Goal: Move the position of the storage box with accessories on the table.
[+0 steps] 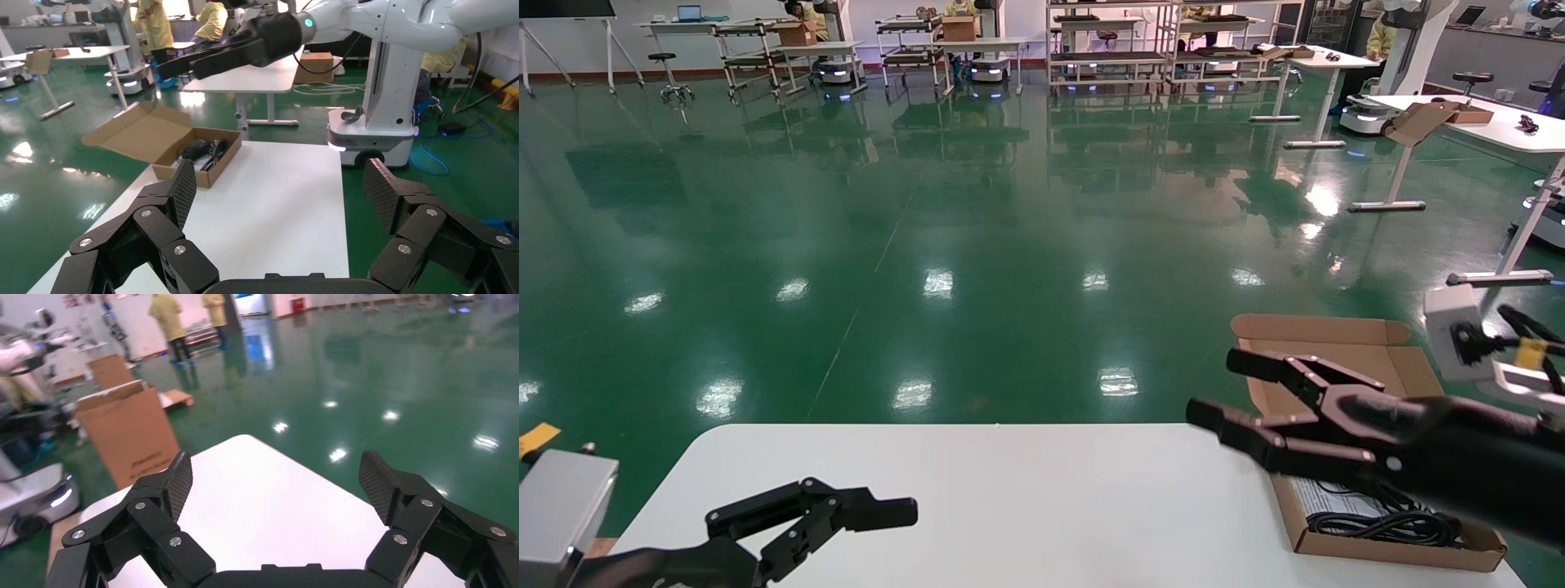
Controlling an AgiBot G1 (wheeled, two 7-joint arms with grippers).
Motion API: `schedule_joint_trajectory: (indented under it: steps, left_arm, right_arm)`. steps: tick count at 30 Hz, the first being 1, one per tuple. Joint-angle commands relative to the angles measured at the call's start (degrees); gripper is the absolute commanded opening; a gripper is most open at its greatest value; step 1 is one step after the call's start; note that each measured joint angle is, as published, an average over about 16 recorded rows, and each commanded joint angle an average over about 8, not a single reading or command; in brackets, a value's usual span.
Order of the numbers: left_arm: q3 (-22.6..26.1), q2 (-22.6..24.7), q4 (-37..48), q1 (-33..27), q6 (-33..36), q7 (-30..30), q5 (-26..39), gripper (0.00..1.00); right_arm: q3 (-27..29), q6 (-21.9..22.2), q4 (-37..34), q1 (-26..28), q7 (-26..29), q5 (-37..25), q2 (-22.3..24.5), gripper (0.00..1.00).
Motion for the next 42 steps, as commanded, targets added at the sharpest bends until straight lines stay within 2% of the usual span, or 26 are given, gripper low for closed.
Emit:
schedule_joint_trajectory:
  steps: [1, 24, 42]
  left_arm:
    - [0.0, 0.0, 0.0, 0.0, 0.0, 0.0, 0.0, 1.00]
    - [0.0, 0.0, 0.0, 0.0, 0.0, 0.0, 0.0, 1.00]
    - [0.0, 0.0, 0.0, 0.0, 0.0, 0.0, 0.0, 1.00]
  right_arm:
    - [1.0, -1.0, 2.2, -1.2, -0.4, 0.1, 0.5, 1.00]
    - [12.2, -11.9, 26.1, -14.7, -4.6, 1.2, 6.1, 1.00]
    - [12.3, -12.0, 26.1, -14.8, -4.6, 1.3, 6.2, 1.00]
